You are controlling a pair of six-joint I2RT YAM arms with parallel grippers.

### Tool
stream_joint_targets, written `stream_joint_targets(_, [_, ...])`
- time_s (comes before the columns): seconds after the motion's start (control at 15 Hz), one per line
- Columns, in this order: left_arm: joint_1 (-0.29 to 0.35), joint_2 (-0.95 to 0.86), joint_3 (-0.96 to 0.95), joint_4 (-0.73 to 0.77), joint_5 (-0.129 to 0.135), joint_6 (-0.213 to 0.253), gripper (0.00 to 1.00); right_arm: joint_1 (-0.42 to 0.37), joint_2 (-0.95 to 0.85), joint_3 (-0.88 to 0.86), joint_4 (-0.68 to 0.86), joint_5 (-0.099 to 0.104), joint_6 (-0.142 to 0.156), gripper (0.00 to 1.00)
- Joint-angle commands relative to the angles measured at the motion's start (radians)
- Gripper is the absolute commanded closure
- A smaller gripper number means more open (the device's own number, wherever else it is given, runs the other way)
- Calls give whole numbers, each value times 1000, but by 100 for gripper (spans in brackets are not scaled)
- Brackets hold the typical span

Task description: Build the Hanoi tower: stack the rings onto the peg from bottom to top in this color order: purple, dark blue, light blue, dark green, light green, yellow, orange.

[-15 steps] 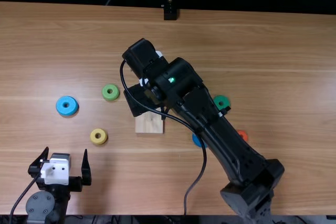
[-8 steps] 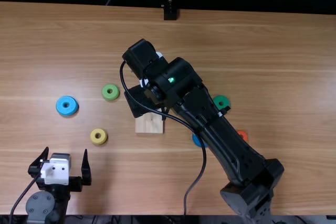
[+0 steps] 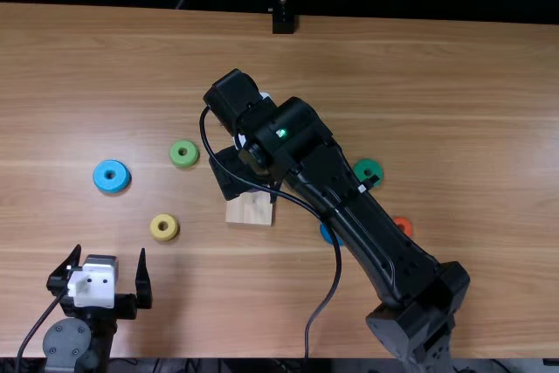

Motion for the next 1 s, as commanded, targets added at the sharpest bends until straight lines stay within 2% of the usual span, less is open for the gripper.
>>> stream_joint_targets(0.0, [-1,-12,-107,-77,-3,3,0,14,16,-10,1,10,0,61])
stream_joint_targets(0.07, [-1,-12,-107,-77,-3,3,0,14,16,-10,-1,10,4,17])
stream_joint_targets(0.13, [-1,-12,-107,-77,-3,3,0,14,16,-13,-3,10,4,0])
stream_joint_targets(0.67, [-1,-12,-107,-77,-3,3,0,14,5,0,14,10,11,0])
stream_joint_targets(0.8, [-1,-12,-107,-77,-3,3,0,9,5,50,56,8,7,0])
stream_joint_targets(0.93, [-1,-12,-107,-77,-3,3,0,1,2,52,165,8,5,0])
